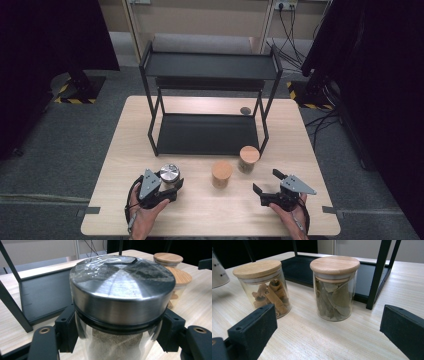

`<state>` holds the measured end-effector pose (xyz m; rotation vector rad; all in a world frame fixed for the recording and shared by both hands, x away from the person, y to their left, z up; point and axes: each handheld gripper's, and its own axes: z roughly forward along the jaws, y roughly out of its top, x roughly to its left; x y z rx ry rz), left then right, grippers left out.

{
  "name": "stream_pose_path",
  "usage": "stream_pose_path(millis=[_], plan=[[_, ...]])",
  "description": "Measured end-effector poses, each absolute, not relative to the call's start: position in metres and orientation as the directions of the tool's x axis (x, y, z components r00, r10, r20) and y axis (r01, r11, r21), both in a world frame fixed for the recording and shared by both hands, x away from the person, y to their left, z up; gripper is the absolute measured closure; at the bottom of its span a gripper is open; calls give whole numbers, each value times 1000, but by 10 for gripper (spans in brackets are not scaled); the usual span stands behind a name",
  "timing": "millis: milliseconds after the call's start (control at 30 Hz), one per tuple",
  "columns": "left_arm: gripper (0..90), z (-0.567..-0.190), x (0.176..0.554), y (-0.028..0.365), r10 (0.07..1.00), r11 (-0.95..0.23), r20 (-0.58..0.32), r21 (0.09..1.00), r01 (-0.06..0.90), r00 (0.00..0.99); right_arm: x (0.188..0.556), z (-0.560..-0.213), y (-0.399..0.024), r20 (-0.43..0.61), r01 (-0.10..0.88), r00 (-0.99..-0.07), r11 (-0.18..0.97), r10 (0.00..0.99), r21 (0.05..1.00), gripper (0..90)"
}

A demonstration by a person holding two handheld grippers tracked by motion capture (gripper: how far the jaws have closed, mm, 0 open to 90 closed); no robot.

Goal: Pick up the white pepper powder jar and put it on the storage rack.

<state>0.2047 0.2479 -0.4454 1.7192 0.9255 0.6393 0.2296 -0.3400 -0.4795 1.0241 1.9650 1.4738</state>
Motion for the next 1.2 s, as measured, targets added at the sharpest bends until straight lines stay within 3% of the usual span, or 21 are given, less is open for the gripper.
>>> stream_pose_path(millis=[1200], plan=[[309,-432,238,236,839,-173,-3,946,273,544,230,-480,-340,62,280,-609,142,791,950,11]])
